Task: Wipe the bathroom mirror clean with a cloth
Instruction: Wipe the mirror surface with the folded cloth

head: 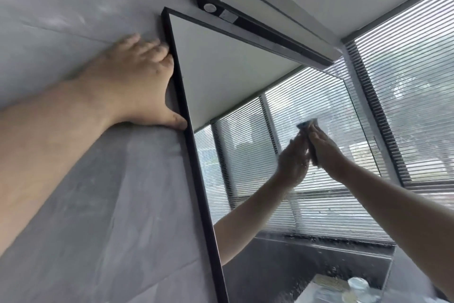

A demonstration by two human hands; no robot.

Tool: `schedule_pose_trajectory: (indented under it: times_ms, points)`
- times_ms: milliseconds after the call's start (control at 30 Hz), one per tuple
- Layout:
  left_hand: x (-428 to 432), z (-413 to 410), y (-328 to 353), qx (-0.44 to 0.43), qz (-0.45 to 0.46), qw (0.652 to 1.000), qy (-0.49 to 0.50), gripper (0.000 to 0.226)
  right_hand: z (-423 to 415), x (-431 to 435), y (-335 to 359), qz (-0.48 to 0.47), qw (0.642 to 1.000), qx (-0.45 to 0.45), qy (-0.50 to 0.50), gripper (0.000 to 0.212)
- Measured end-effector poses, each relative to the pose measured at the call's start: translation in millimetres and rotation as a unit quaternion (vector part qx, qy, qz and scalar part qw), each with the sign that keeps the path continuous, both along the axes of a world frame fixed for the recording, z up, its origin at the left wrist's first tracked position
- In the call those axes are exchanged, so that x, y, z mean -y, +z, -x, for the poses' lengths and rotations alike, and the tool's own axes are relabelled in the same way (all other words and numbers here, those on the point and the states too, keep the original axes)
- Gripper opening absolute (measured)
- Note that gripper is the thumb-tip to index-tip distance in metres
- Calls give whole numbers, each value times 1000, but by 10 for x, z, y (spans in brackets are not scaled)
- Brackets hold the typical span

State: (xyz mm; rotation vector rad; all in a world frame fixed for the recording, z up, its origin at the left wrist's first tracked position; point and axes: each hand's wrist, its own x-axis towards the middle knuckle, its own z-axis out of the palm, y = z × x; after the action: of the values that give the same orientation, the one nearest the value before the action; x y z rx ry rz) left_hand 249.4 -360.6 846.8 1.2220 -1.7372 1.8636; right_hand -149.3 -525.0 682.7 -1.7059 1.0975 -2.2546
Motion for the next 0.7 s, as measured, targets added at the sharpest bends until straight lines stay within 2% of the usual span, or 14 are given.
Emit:
schedule_pose_trajectory:
  times_ms: [67,200,300,400,533,633,700]
  points:
    - [82,17,-45,1,-36,999,-25,138,51,-6,31,0,1000,7,-24,34]
    - [122,-34,43,-8,2,999,-47,140,363,282,34,-11,997,47,-64,59]
    - [153,8,10,11,2,999,-43,142,557,564,-55,0,996,62,-65,64]
    - [147,-10,33,11,12,998,-55,142,436,486,-55,8,996,64,-58,53]
    - [184,-5,36,12,15,997,-69,142,-54,110,-15,66,993,93,21,16]
    - [205,-17,39,12,20,997,-69,142,-268,-24,-46,96,987,93,85,15]
    - [215,-14,43,14,24,997,-69,141,-254,25,-58,101,990,84,45,19]
